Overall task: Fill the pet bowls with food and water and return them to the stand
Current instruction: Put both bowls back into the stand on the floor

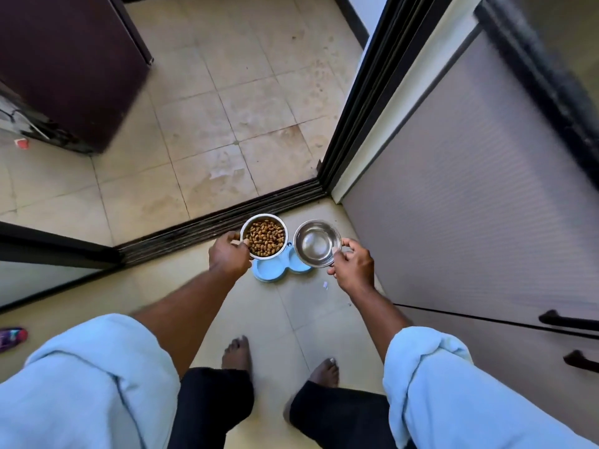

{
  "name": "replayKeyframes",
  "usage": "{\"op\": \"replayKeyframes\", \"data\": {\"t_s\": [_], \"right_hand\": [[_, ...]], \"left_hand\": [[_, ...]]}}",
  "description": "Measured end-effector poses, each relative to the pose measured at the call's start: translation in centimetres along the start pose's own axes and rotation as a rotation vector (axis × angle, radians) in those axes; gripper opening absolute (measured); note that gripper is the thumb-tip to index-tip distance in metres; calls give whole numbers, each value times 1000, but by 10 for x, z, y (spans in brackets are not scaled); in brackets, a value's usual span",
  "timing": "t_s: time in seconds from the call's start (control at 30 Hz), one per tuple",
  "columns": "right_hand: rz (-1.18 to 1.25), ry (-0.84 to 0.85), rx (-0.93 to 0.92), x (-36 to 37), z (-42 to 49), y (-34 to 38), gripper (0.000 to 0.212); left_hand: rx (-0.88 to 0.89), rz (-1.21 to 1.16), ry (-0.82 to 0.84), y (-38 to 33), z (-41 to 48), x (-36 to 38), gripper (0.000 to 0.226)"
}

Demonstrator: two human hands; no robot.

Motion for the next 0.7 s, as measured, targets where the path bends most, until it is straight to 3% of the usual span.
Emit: {"op": "replayKeyframes", "data": {"t_s": [0.37,0.7], "right_hand": [[-22,68,98,57,83,-138,9],[3,64,134,92,170,-216,10]], "left_hand": [[-92,-47,-16,109,78,69,27],[-89,-63,-6,165,154,121,8]]}}
Point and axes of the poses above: each hand's wrist, its own z-axis towards the middle knuckle, its own x-axis out of the palm, y = z × x, the point moved 5 cm from there along z, towards the middle knuckle, and after that the axes turned 14 degrees about y, right-handed, at the moved point
